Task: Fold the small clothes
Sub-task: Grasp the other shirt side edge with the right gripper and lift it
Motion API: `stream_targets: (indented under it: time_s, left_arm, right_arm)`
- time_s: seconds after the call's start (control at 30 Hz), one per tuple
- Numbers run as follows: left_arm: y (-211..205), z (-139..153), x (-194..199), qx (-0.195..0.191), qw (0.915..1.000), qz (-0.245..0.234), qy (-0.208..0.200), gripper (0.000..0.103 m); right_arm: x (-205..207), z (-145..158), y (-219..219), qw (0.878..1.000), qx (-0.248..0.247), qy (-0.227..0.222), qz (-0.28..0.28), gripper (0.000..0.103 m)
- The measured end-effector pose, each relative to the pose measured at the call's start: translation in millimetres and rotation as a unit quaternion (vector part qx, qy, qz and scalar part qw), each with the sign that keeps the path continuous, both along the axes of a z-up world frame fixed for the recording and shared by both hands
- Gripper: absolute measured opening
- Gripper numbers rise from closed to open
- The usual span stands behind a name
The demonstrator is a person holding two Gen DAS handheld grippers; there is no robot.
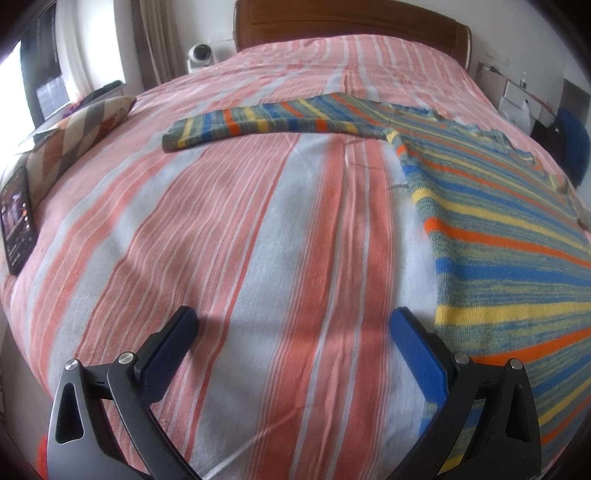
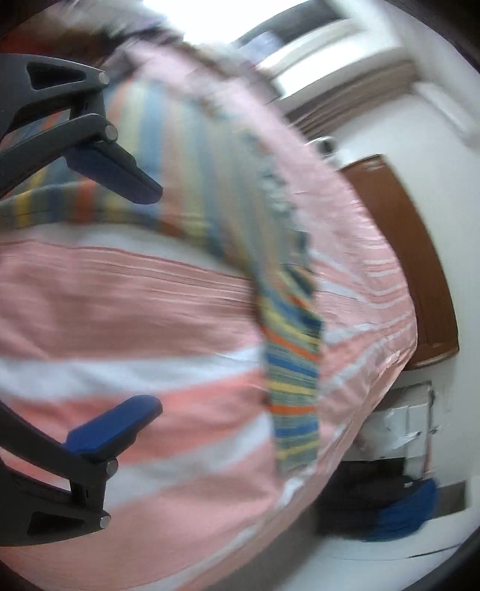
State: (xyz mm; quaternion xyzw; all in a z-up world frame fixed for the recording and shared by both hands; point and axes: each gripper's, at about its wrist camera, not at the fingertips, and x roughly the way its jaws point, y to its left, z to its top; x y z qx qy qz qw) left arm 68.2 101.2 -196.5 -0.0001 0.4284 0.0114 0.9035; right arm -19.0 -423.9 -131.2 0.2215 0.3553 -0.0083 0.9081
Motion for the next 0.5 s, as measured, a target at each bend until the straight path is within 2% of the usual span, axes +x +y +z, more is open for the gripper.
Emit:
stream_targets:
  time_s: [0.03,0.1,0.13,0.23,0.3,0.33,0.4,0.5]
  left_arm:
    - [0,0,0,0.0,1.0,0.001,-0.001,0.103]
    - [0,0,-1,0.0,1.0,0.002,-0.003,0.103]
    - [0,0,-1,0.001,1.0,0.003,-0.003,0.103]
    - [-1,-1,-2,0.002,1.0,0.003,-0.006,0.103]
    - [-1,-1,-2,0.002,1.0,0.004,-0.006,0.103]
    - [-1,-1,-1,0.002,1.0,0.005,-0.007,0.103]
    - [-2,-1,-1,0.003,0.9999,0.006,-0.008,0.103]
    - [-3,-2,-1,0.006,0.9999,0.007,-0.011,0.103]
  right_arm:
    - [16,6,-29,0.999,0.038,-0.009,-0.011,0.102]
    - [34,8,-65,0.996,0.08,-0.014,-0.038,0.099]
    - [42,5,-87,0.993,0.104,-0.011,-0.063,0.095]
    - [61,-19,-152,0.972,0.186,0.011,-0.144,0.082]
    - [66,-41,-180,0.957,0.227,0.029,-0.18,0.08]
    - [69,-51,-188,0.951,0.242,0.04,-0.189,0.078]
    - [72,-62,-195,0.947,0.251,0.043,-0.194,0.072]
    - [88,-70,-198,0.953,0.242,0.053,-0.175,0.065]
